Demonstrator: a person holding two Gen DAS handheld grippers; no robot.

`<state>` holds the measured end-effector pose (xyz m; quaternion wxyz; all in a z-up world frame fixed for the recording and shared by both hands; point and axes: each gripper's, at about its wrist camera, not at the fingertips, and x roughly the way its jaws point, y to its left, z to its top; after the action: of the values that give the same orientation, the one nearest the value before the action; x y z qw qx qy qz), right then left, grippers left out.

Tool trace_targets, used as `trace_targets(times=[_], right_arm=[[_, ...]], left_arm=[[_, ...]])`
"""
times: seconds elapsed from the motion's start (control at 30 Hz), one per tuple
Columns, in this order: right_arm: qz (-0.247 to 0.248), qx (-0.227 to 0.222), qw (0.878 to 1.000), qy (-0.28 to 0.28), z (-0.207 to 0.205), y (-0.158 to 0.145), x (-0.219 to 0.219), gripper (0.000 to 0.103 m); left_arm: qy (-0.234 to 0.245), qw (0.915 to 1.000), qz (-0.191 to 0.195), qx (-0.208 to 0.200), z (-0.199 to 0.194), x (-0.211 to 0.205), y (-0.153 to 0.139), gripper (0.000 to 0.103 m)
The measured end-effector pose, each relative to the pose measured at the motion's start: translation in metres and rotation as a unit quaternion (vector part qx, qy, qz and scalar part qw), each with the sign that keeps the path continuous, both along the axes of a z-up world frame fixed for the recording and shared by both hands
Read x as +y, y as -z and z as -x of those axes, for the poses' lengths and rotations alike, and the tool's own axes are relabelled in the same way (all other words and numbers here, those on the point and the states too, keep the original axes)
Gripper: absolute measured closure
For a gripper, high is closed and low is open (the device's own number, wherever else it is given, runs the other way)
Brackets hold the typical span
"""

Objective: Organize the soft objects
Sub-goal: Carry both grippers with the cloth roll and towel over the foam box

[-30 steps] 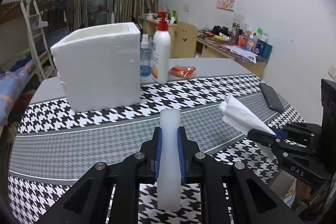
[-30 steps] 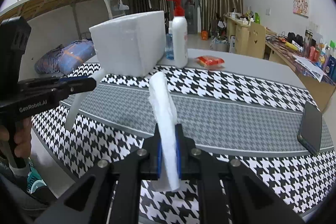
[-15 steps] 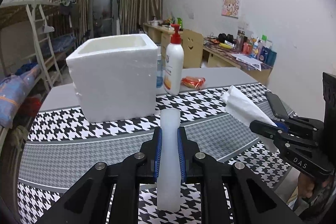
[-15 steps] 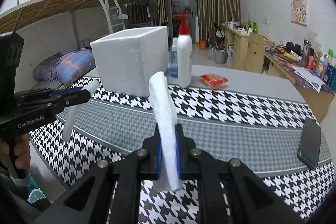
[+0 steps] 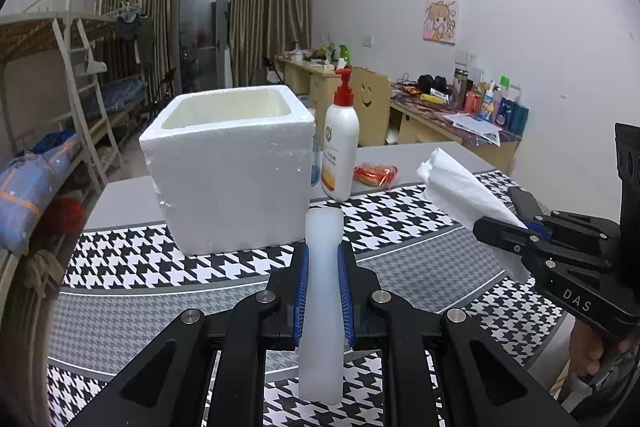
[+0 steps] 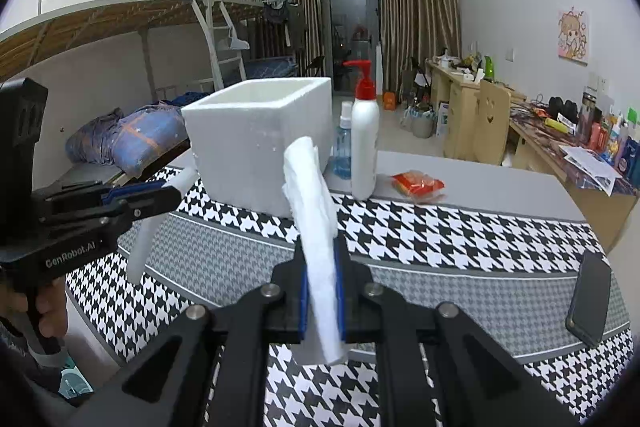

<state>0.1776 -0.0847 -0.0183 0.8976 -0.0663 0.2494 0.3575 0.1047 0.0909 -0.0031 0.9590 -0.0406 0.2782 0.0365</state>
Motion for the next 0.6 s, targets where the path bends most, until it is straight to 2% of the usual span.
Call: trace_targets(times=[0.6], right_arm=[[-0.018,-0.035,0.999,-0.007,0.002,-0.035,0.017,0.089]], left_arm=[[-0.01,0.9988,-0.025,-0.042,0.004,0.009,-0.034,0.087]])
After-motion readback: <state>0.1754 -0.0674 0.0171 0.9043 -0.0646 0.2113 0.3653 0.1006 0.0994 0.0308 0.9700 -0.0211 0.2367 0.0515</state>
